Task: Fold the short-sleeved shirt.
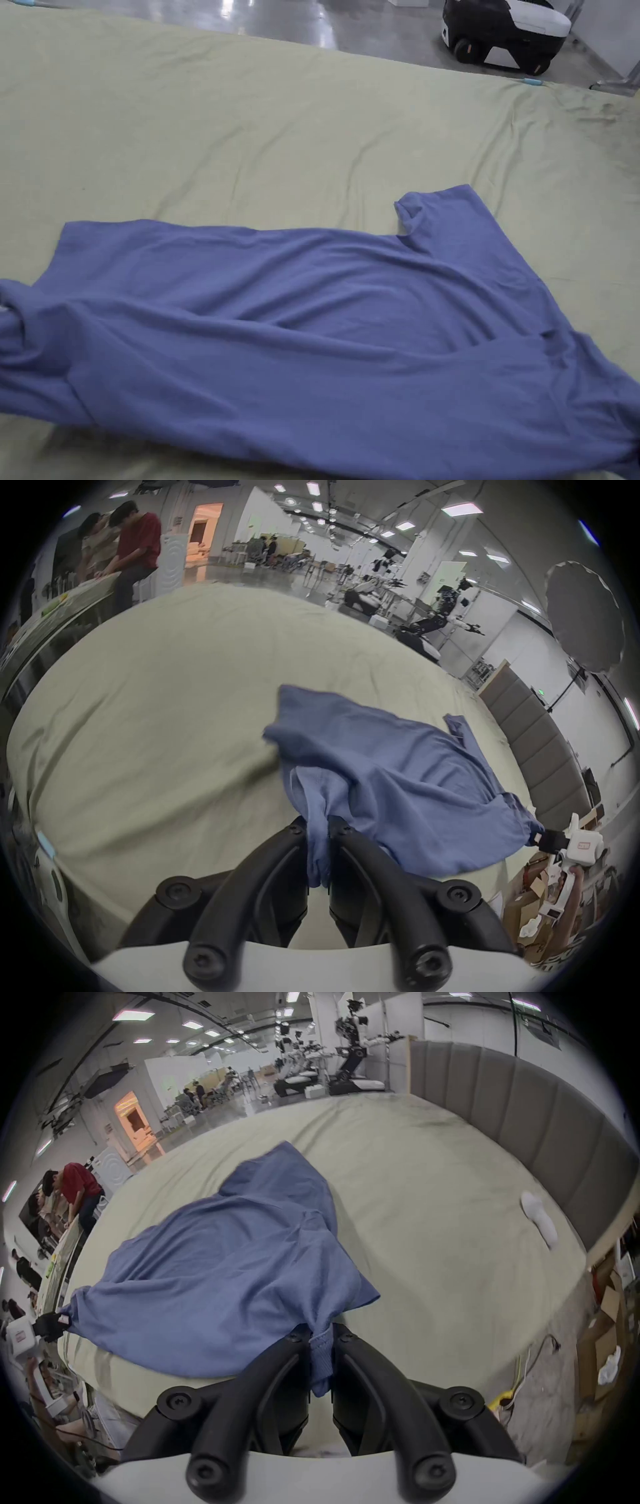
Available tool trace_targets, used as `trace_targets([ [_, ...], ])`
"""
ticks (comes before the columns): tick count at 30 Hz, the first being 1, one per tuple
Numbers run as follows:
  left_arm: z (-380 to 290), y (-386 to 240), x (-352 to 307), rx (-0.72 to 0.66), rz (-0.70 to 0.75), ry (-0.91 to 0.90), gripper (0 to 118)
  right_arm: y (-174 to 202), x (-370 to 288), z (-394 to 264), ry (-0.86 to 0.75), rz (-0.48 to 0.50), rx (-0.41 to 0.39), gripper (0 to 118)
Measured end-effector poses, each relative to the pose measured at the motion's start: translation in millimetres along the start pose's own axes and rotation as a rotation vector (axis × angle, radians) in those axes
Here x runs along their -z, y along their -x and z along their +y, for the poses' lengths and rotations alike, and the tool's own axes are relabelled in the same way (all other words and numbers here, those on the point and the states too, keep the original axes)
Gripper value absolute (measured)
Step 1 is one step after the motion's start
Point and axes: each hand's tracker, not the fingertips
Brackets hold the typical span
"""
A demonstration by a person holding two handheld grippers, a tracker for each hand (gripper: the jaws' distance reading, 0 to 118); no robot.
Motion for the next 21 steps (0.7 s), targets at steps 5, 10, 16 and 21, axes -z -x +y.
trace_targets([
  [5, -44.3, 28.4, 25.5, -0.021, 0.104, 0.126, 9, -8.7, 27.4, -40.3, 0.119, -0.043, 0.044, 14],
  [10, -57.6, 44.9, 34.3, -0.104, 0.021, 0.074, 11, -15.0, 53.6, -53.7, 0.113, -0.023, 0.084, 16],
  [16, -46.3, 35.8, -33.4, -0.160, -0.010, -0.040, 93, -17.2, -11.9, -40.5, -0.076, 0.063, 0.205, 87],
  [21, -37.0, 23.0, -59.6, -0.152, 0.063, -0.179, 0, 14.5, -26.4, -38.1, -0.109, 0.114, 0.103, 2],
])
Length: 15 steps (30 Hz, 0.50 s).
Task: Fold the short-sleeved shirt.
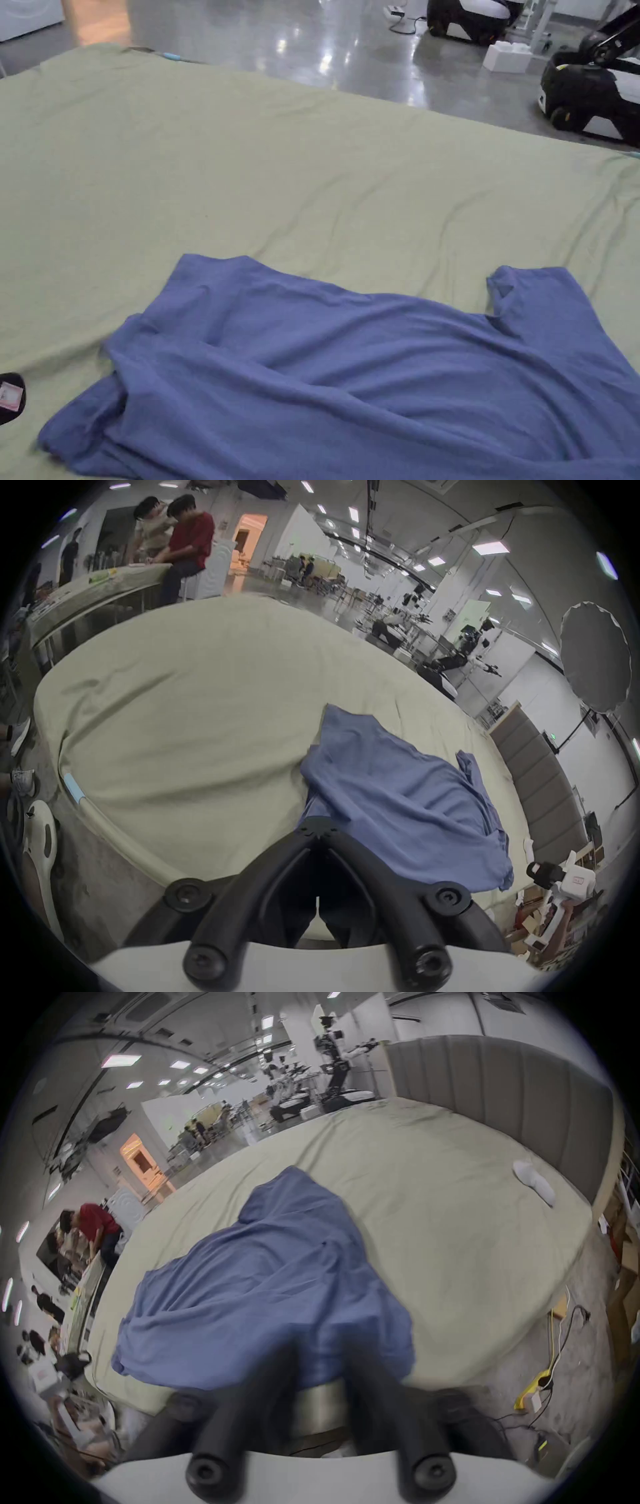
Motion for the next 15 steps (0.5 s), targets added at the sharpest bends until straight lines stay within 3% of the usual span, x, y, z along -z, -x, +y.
trace_targets([
  [1, 4.6, -1.1, 4.6, 0.019, -0.016, 0.047, 0, 6.6, 5.2, -3.0, -0.004, -0.033, -0.048, 2],
  [3, 14.6, -4.2, 21.7, 0.035, -0.087, 0.070, 0, 19.0, 19.5, -1.5, 0.057, 0.020, -0.084, 2],
  [7, 58.2, -15.4, 81.9, 0.094, -0.101, 0.066, 0, 27.9, 43.0, 6.8, 0.111, 0.115, -0.039, 2],
  [10, 99.4, -22.2, 151.2, 0.145, -0.104, 0.083, 5, 32.3, 53.5, 16.3, 0.109, 0.103, -0.022, 2],
  [11, 110.5, -23.1, 176.4, 0.152, -0.112, 0.098, 36, 33.8, 54.9, 18.7, 0.111, 0.098, -0.020, 2],
  [12, 118.6, -23.6, 200.2, 0.173, -0.137, 0.138, 77, 35.3, 56.7, 21.4, 0.116, 0.087, -0.024, 2],
  [13, 125.5, -23.3, 225.4, 0.177, -0.157, 0.182, 105, 36.7, 59.0, 24.7, 0.124, 0.074, -0.030, 2],
  [15, 135.7, -25.0, 266.4, 0.165, -0.163, 0.237, 109, 40.0, 59.7, 29.5, 0.132, 0.055, -0.041, 2],
])
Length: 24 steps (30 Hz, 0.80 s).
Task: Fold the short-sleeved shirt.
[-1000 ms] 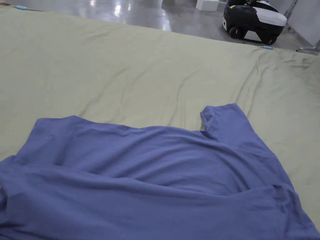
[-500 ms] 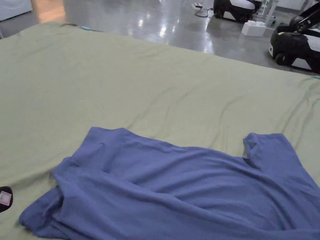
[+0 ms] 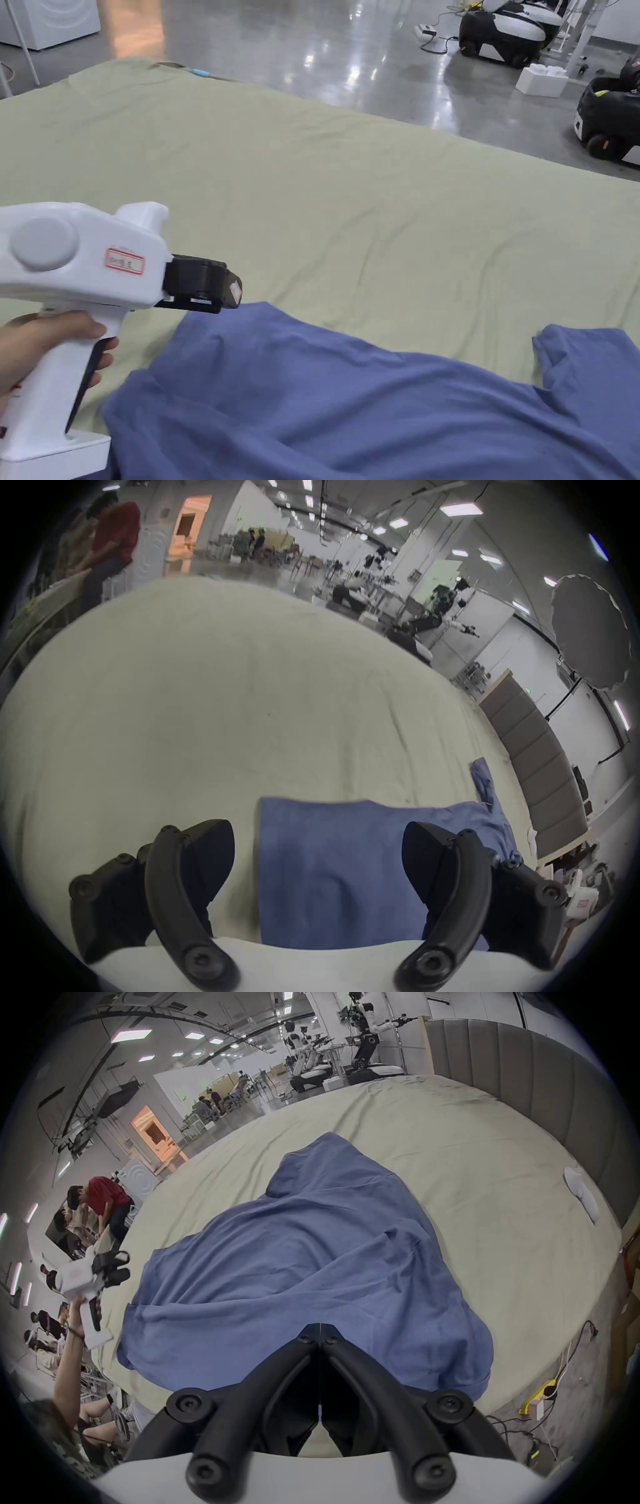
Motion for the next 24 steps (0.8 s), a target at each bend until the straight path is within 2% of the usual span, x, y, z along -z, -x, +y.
trace_targets([
  [3, 4.7, -6.0, 30.5, 0.002, 0.061, 0.105, 104, 2.4, 0.5, 8.8, 0.009, -0.021, -0.015, 2],
  [5, -3.9, -11.4, 41.6, 0.048, 0.116, 0.138, 88, 3.7, 0.8, 14.6, 0.012, -0.030, -0.020, 2],
  [7, -11.3, -24.9, 31.6, 0.161, 0.187, 0.095, 73, 3.2, 5.2, 22.6, 0.017, -0.032, -0.028, 2],
  [9, -15.5, -33.5, 17.1, 0.167, 0.226, 0.064, 3, 5.0, 9.0, 30.2, 0.019, -0.033, -0.038, 2],
  [11, -17.2, -37.0, -1.7, 0.108, 0.118, 0.046, 3, 6.1, 13.6, 42.7, 0.014, -0.031, -0.066, 2],
  [13, -20.3, -39.1, -7.7, 0.074, 0.033, 0.105, 3, 6.3, 15.9, 58.9, -0.023, -0.038, -0.108, 2],
  [16, -25.0, -43.6, -9.3, 0.112, 0.070, 0.098, 3, 2.3, 24.1, 95.8, -0.112, -0.065, -0.146, 4],
  [17, -24.9, -42.4, -8.5, 0.114, 0.075, 0.098, 3, -1.1, 30.2, 110.4, -0.125, -0.064, -0.147, 34],
  [18, -24.8, -40.8, -6.8, 0.112, 0.081, 0.100, 3, -6.1, 37.6, 123.9, -0.121, -0.047, -0.142, 74],
  [19, -24.6, -40.5, -1.6, 0.105, 0.095, 0.109, 3, -11.9, 49.2, 140.2, -0.109, -0.043, -0.137, 107],
  [20, -25.4, -39.4, 2.9, 0.104, 0.115, 0.122, 3, -12.8, 63.6, 152.3, -0.055, -0.038, -0.115, 118],
  [21, -27.2, -38.2, 7.8, 0.109, 0.127, 0.137, 3, -18.2, 79.9, 164.4, 0.009, -0.046, -0.107, 118],
  [24, -32.1, -35.9, 16.7, 0.094, 0.121, 0.135, 3, -31.9, 118.7, 187.3, 0.046, -0.090, -0.030, 113],
])
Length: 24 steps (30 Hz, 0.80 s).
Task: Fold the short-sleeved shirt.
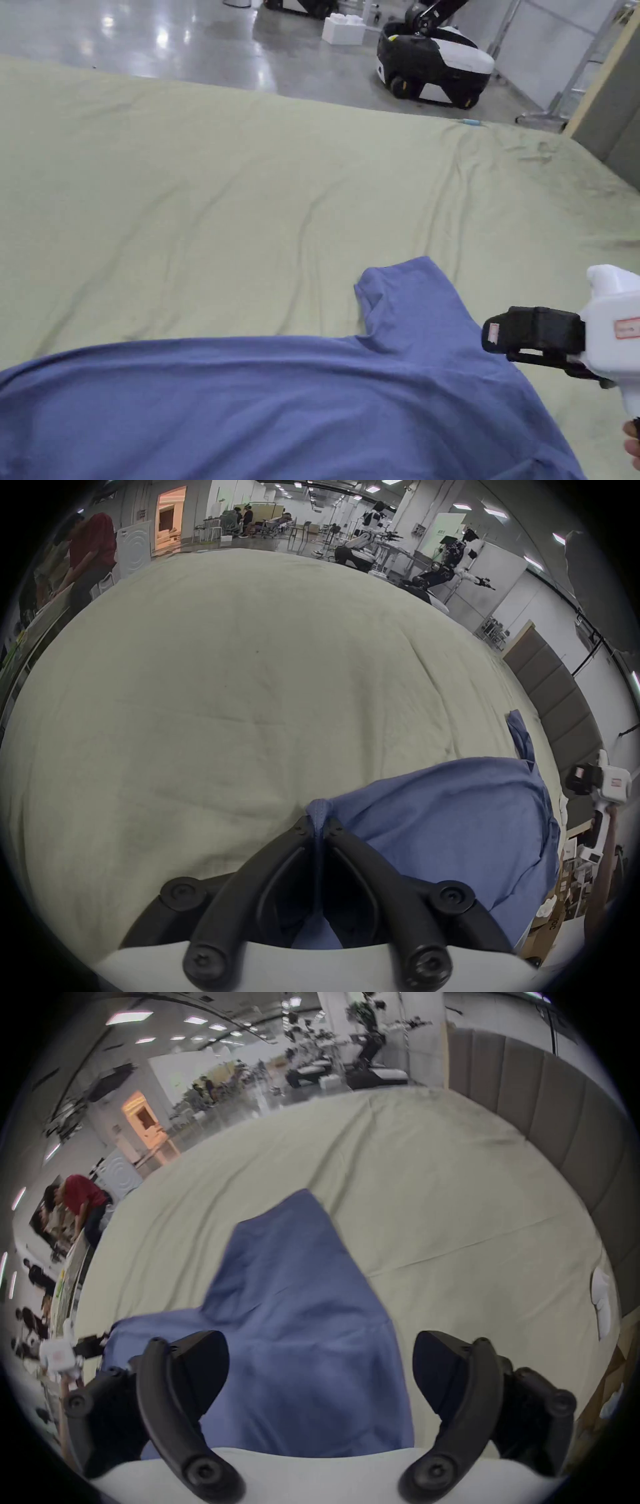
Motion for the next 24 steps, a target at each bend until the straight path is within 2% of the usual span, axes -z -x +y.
trace_targets([
  [2, 1.6, 1.9, -2.4, -0.027, -0.014, -0.004, 3, -4.6, 23.8, 11.4, 0.033, -0.080, 0.012, 108],
  [4, 2.0, 3.4, -3.0, -0.042, -0.027, 0.000, 3, -7.0, 43.3, 18.0, 0.072, -0.127, -0.014, 101],
  [7, 3.6, 1.8, -3.3, -0.064, -0.035, 0.007, 3, -5.5, 61.8, 18.9, 0.146, -0.117, -0.040, 72],
  [10, 4.1, -2.5, -7.6, -0.073, -0.036, -0.003, 3, 2.7, 71.5, 12.6, 0.205, -0.115, -0.078, 16],
  [11, 4.2, -1.7, -11.3, -0.077, -0.037, -0.006, 3, 5.8, 69.6, 9.1, 0.196, -0.102, -0.099, 10],
  [14, 5.9, -4.6, -23.7, -0.083, -0.042, -0.022, 3, 6.3, 61.5, 10.4, 0.168, -0.106, -0.117, 8],
  [17, 6.4, -3.7, -41.4, -0.076, -0.032, -0.045, 3, 6.5, 33.7, 10.2, 0.095, -0.070, -0.084, 8],
  [20, 5.3, 1.0, -68.5, -0.077, -0.047, -0.103, 3, 12.3, -16.0, 0.5, 0.011, -0.042, -0.127, 8],
  [24, -9.5, 0.4, -125.1, -0.063, -0.104, -0.206, 3, 7.8, -91.9, -34.0, -0.082, 0.013, -0.116, 8],
])
